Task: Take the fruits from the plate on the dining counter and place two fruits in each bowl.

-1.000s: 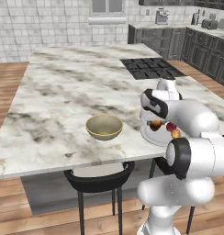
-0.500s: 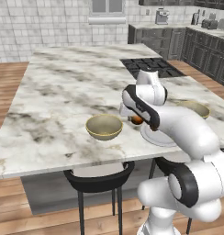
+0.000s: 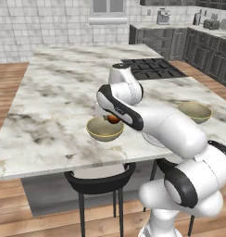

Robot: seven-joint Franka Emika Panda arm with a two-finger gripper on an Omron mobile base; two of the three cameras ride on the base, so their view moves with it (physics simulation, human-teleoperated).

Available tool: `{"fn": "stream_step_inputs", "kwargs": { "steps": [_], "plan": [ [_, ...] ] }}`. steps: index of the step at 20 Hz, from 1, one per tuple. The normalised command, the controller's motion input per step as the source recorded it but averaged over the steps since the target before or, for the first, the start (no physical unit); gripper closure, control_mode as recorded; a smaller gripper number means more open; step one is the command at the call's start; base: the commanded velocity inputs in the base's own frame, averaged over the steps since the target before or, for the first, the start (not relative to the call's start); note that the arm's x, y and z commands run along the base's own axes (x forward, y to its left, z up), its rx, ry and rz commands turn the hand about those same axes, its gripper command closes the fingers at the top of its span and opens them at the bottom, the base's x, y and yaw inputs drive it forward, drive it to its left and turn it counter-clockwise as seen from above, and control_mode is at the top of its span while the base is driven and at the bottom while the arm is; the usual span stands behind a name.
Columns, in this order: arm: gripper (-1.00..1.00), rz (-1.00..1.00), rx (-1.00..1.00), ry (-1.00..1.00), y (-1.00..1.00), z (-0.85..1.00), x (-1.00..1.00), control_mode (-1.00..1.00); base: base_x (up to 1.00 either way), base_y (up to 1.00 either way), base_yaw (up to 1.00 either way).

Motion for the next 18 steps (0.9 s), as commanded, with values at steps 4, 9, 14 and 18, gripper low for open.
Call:
{"fn": "stream_step_inputs", "kwargs": {
  "steps": [4, 9, 14, 18],
  "plan": [
    [1.00, -0.03, 0.00, 0.00, 0.16, -0.28, 0.52, -1.00, 0.00, 0.00, 0.00],
    [1.00, -0.03, 0.00, 0.00, -0.04, -0.46, 0.47, -1.00, 0.00, 0.00, 0.00],
    [1.00, 0.09, 0.00, 0.00, -0.05, -0.54, 0.43, -1.00, 0.00, 0.00, 0.00],
    [1.00, 0.06, 0.00, 0.00, 0.00, -0.46, 0.56, -1.00, 0.00, 0.00, 0.00]
  ]
}}
